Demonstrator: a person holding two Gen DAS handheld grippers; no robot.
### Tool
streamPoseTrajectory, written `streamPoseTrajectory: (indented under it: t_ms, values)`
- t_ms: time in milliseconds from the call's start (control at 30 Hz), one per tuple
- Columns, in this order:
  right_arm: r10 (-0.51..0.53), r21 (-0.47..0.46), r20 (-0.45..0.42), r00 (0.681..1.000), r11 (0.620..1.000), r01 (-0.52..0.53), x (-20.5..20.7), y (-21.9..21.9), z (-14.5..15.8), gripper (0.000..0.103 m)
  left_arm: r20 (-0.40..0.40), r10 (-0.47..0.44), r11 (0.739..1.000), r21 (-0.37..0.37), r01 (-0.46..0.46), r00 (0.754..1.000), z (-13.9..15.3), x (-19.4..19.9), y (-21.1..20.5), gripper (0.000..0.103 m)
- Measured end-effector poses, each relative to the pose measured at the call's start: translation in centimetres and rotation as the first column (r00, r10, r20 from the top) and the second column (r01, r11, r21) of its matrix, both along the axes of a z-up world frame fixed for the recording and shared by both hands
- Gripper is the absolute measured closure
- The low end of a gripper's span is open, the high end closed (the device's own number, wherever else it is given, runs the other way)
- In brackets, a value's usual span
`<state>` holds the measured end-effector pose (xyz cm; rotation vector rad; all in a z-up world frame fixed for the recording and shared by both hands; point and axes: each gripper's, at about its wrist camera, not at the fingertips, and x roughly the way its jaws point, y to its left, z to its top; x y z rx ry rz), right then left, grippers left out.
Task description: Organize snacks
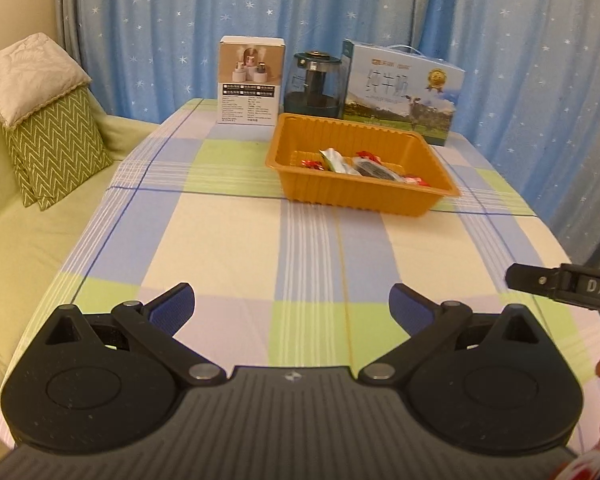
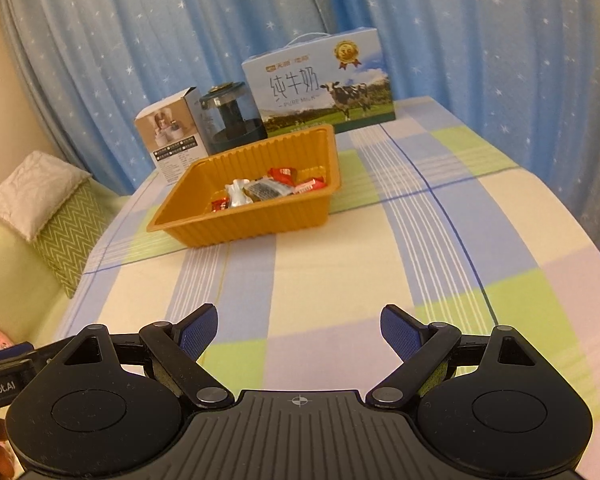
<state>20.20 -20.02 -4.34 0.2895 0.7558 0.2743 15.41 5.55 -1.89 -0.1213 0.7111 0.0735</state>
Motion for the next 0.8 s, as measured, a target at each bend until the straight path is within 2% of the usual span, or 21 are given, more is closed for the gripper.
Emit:
streamPoseTrajectory:
  t_ms: [400,800]
  values:
    - [0.022,-0.015,0.006,1.0,1.0,-0.022,-7.6,-0.4,3.1,0.015,-0.003,0.005,1.0,0.022,-0.005,1.0,3.0,-7.0,-2.6,0.0]
    - [0.076,-0.103,0.06,0.995,0.992,-0.07,-13.2,0.4,6.2,0.015,0.042,0.01,1.0,0.011,-0.011,0.999,6.1,-11.1,-3.2,0.0]
